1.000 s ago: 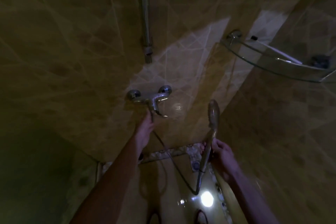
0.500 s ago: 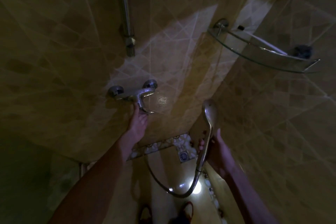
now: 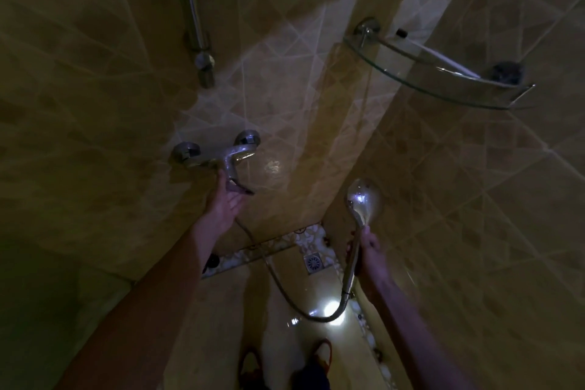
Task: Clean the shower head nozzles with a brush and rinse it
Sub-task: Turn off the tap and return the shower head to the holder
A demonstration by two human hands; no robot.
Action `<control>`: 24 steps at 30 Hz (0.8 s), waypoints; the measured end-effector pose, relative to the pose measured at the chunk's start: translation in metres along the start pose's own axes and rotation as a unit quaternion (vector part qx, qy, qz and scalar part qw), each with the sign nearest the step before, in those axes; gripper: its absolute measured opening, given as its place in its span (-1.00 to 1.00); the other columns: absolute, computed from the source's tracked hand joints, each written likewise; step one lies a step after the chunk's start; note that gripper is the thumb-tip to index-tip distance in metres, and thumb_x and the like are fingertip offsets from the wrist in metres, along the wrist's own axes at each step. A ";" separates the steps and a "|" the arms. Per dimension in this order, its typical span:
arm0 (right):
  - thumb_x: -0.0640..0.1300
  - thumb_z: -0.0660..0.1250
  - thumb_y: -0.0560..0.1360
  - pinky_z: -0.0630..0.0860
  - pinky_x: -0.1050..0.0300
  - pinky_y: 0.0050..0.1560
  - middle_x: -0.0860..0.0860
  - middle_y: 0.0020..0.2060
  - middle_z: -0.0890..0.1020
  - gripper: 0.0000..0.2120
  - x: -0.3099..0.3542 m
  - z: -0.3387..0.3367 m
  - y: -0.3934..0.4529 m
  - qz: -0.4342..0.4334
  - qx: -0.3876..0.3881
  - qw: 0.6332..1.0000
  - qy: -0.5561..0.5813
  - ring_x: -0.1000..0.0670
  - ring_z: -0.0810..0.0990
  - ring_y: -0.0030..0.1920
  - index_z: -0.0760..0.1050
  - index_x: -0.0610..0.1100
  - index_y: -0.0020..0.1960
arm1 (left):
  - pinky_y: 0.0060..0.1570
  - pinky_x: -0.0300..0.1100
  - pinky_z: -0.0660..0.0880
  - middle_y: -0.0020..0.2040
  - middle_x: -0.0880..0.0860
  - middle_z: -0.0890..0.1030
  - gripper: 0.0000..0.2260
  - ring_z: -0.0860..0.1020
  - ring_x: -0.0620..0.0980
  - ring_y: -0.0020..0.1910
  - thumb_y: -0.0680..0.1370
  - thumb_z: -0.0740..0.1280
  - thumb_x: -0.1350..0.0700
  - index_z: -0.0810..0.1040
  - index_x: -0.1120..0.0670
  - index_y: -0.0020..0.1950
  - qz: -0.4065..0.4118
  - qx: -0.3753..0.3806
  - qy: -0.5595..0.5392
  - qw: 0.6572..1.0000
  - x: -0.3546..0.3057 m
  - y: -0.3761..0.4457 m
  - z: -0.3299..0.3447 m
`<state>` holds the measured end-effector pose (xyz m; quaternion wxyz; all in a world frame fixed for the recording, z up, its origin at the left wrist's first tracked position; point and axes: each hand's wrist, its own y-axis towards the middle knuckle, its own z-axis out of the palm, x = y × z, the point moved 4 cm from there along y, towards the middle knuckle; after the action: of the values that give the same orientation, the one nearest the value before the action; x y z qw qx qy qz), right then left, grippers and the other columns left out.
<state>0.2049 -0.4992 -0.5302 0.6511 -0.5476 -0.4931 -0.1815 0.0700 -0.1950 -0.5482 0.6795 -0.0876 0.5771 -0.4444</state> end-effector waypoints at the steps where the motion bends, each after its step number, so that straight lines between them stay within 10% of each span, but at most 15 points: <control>1: 0.19 0.10 0.59 0.35 0.28 -0.53 -0.03 -0.41 0.54 -0.60 -0.003 -0.001 0.001 -0.005 -0.005 1.000 -0.004 0.06 0.47 -0.50 0.49 -0.10 -0.12 | 0.19 -0.14 0.42 0.37 0.23 0.45 -0.27 0.45 0.09 0.32 0.47 0.11 -0.37 0.37 0.21 0.35 -0.001 0.001 0.014 1.000 -0.001 0.000 -0.002; 24: 0.19 0.14 0.57 0.41 0.10 -0.29 -0.02 -0.37 0.56 -0.64 -0.013 -0.022 0.011 -0.002 0.012 1.000 0.005 0.00 0.51 -0.34 0.49 -0.09 0.00 | 0.37 -0.07 0.31 0.40 0.30 0.38 -0.22 0.38 0.17 0.39 0.51 -0.04 -0.33 0.28 0.32 0.40 -0.070 0.041 0.075 0.994 -0.019 -0.010 -0.003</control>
<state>0.2170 -0.5197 -0.5452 0.6599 -0.5381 -0.4926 -0.1799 0.0631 -0.1860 -0.5293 0.6046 -0.0658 0.6003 -0.5194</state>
